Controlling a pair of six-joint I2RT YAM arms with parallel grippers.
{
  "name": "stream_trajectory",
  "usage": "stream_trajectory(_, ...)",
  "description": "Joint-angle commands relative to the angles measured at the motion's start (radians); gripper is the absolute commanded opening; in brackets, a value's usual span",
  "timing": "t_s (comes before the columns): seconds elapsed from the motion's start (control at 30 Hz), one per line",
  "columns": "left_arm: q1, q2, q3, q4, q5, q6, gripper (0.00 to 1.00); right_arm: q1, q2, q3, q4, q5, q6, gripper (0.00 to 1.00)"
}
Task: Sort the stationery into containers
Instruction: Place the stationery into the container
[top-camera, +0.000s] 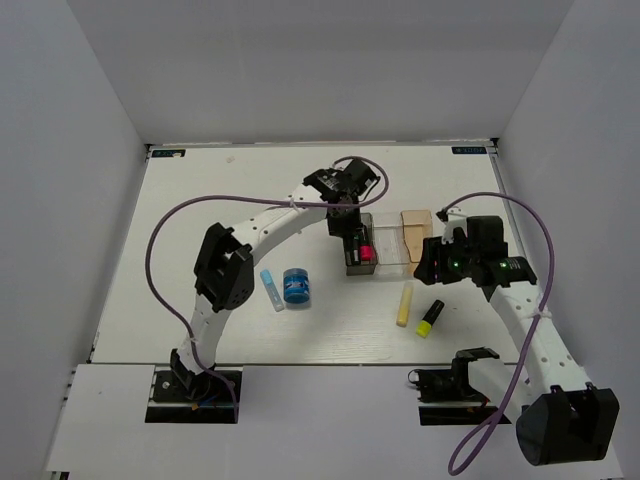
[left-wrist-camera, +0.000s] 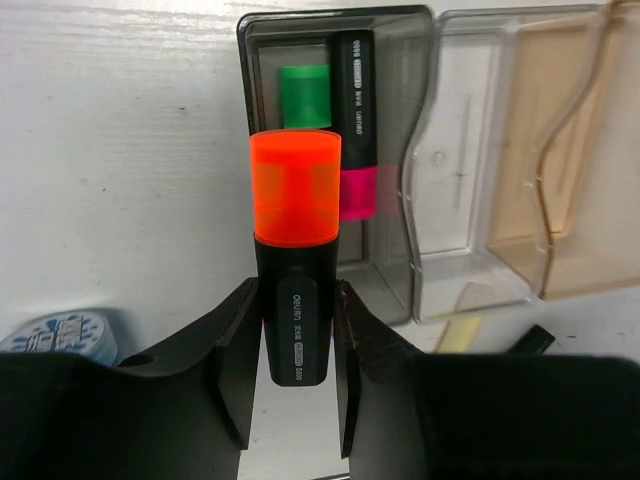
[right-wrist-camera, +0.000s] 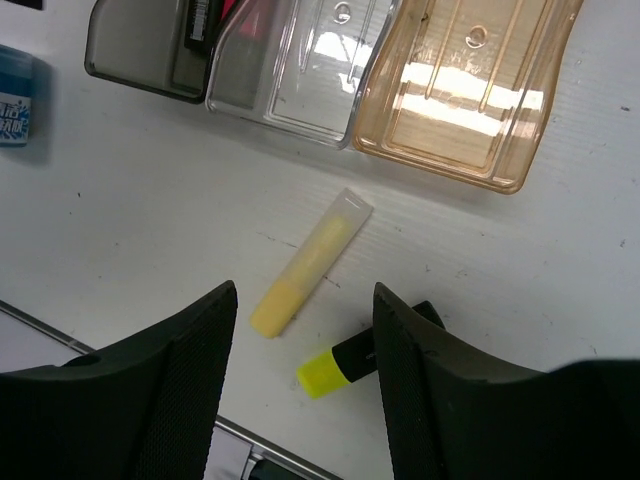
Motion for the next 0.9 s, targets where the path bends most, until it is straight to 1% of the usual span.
stream_trajectory(0.0,0.02,0.024,0.031,0.04,0.124,0.046,0.0,-0.007,-0.012,-0.017,-0.009,-0.026,-0.036,0.6)
stream_trajectory(0.23,0.032,0.087,0.046,0.097,0.202,0.023,0.0,-0.006,0.007,-0.018,-0.014,-0.032,-0.032,0.6)
stream_trajectory(0.33,0.032,0.101,0.049,0.108,0.202,0.017,0.01,-0.01,0.008,-0.024,-0.015,-0.032,-0.033,0.6)
stream_trajectory(0.37,0.031,0.103,0.046,0.106,0.202,0.014,0.08,-0.024,0.008,-0.025,-0.014,-0.032,-0.032,0.6)
stream_trajectory(0.4,0.032,0.104,0.04,0.109,0.221,0.017,0.15,-0.007,0.01,-0.028,-0.012,-0.032,-0.032,0.6)
stream_trajectory(0.47,0.034,0.103,0.028,0.109,0.218,0.014,0.33,-0.009,0.013,-0.032,-0.014,-0.038,-0.036,0.64)
stream_trajectory(0.5,0.032,0.1,0.02,0.109,0.219,0.014,0.49,-0.009,0.013,-0.031,-0.015,-0.041,-0.039,0.67)
stream_trajectory(0.53,0.032,0.1,0.019,0.108,0.213,0.014,0.55,-0.01,0.016,-0.031,-0.018,-0.045,-0.048,0.73)
stream_trajectory(0.57,0.031,0.097,0.02,0.108,0.216,0.014,0.6,-0.009,0.014,-0.034,-0.022,-0.059,-0.067,0.76)
stream_trajectory(0.6,0.034,0.096,0.026,0.102,0.218,0.017,0.66,-0.009,0.013,-0.031,-0.032,-0.07,-0.093,0.78)
stream_trajectory(0.63,0.035,0.093,0.031,0.1,0.218,0.017,0.68,-0.012,0.011,-0.029,-0.032,-0.093,-0.11,0.78)
stream_trajectory(0.67,0.034,0.093,0.042,0.096,0.222,0.02,0.7,-0.009,0.01,-0.031,-0.044,-0.111,-0.18,0.78)
stream_trajectory(0.73,0.034,0.089,0.075,0.082,0.225,0.029,0.7,-0.012,-0.005,-0.032,-0.063,-0.172,-0.226,0.77)
stream_trajectory(0.77,0.032,0.068,0.092,0.073,0.23,0.041,0.7,-0.01,-0.016,-0.032,-0.066,-0.191,-0.251,0.72)
stream_trajectory(0.8,0.032,0.057,0.094,0.07,0.248,0.059,0.65,-0.013,-0.018,-0.029,-0.081,-0.212,-0.344,0.69)
stream_trajectory(0.83,0.034,0.02,0.074,0.07,0.283,0.076,0.36,-0.013,-0.021,-0.025,-0.112,-0.267,-0.384,0.67)
stream_trajectory(0.87,0.034,-0.038,0.047,0.085,0.305,0.143,0.16,-0.012,-0.021,-0.017,-0.145,-0.347,-0.512,0.64)
